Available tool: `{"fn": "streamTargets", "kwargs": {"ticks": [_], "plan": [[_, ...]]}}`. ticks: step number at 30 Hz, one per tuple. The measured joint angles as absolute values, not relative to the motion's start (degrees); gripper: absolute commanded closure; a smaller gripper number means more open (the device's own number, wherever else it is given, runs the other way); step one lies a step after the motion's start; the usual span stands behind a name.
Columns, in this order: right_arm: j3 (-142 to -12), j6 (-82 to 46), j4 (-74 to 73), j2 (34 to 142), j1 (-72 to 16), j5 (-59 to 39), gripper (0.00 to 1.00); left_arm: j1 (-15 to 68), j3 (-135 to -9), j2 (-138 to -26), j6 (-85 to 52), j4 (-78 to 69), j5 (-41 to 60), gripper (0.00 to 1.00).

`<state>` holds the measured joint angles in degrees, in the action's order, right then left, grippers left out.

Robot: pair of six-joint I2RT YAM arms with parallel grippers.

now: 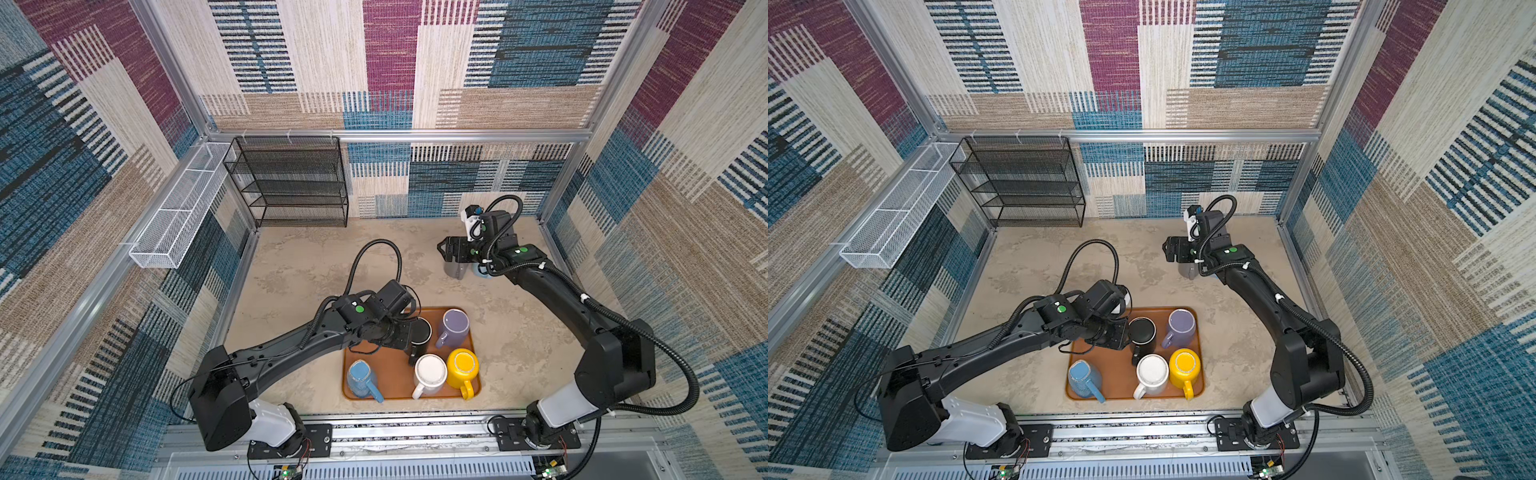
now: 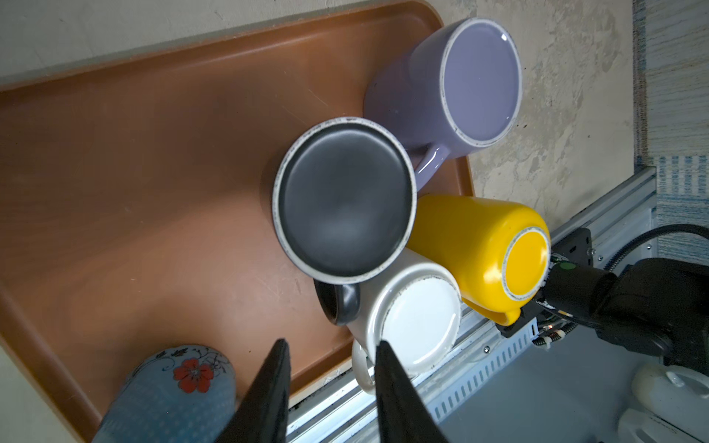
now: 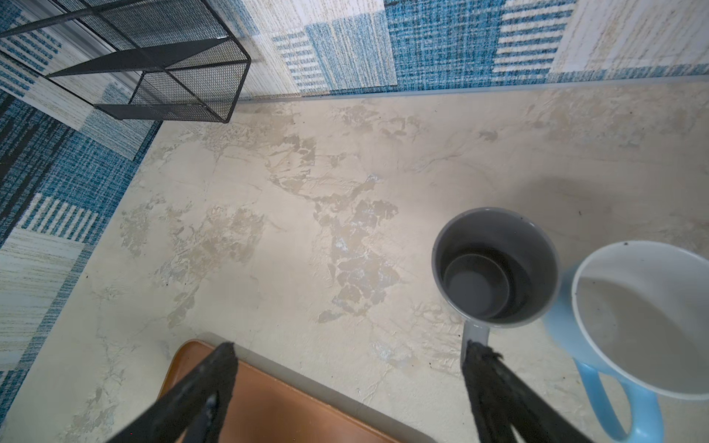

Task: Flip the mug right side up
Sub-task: 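Lower the left gripper over the upside-down black mug on the tray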

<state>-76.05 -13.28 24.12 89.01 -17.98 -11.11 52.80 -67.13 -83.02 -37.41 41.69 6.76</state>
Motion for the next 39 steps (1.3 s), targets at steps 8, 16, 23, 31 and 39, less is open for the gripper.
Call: {"fn": "streamTargets", "kwargs": {"ticks": [8, 16, 23, 31, 39], "plan": [[-75.0, -12.8, 23.3, 88.9, -18.0, -11.9, 0.06, 55.5, -69.7, -87.4, -38.0, 41.7, 7.9, 0.67], [-74.1, -12.4, 23.4, 88.1, -18.0, -12.0, 0.06, 56.0, -71.6, -91.1, -38.2, 42.5, 7.8, 0.68], [-74.1, -12.1, 23.4, 88.1, -18.0, -12.0, 0.06, 56.1, -73.0, -93.3, -38.1, 44.0, 7.5, 0.69], [-74.1, -11.9, 23.4, 88.1, -18.0, -12.0, 0.06, 56.0, -74.0, -95.2, -37.7, 44.9, 7.3, 0.69], [-74.1, -11.6, 23.8, 87.8, -18.0, -11.5, 0.06, 56.0, -76.1, -97.1, -37.3, 46.9, 6.2, 0.71]]}}
